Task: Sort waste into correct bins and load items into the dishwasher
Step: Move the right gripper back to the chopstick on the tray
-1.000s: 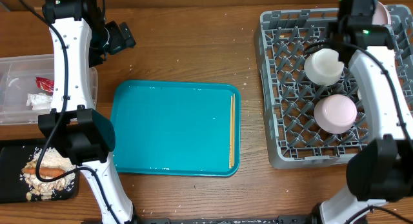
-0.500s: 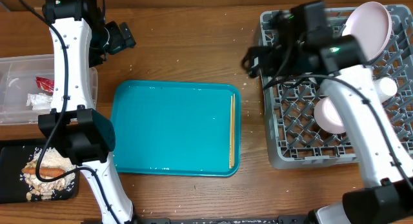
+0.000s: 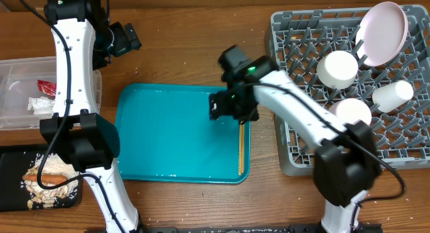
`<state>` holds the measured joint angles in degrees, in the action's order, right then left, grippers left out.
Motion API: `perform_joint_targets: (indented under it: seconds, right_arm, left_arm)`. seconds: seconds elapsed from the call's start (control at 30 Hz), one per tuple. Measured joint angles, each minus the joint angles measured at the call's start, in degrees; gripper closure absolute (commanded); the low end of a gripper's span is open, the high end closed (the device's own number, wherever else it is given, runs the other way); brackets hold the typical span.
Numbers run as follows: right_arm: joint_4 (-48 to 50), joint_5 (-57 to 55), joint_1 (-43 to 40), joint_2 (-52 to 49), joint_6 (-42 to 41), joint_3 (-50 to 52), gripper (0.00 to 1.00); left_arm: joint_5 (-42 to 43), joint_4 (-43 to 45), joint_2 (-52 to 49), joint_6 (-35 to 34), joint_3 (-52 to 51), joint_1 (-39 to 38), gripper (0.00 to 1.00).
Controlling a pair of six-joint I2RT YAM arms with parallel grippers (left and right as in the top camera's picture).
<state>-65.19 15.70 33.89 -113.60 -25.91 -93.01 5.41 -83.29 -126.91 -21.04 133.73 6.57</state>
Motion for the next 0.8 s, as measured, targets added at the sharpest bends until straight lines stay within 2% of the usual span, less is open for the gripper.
perform_joint_targets:
  seconds: [0.3,0.8]
  right_arm:
    - [-0.74,-4.87,2.03,-5.77,-4.28,0.31,0.12]
    - [3.19,-7.21,2.03,-6.62,-6.23,4.33,0.12]
  left_arm:
    - [0.00,-0.02,0.00,0.00,0.00,0.00,0.00]
    - [0.00,-0.02,0.00,0.00,0.00,0.00,0.00]
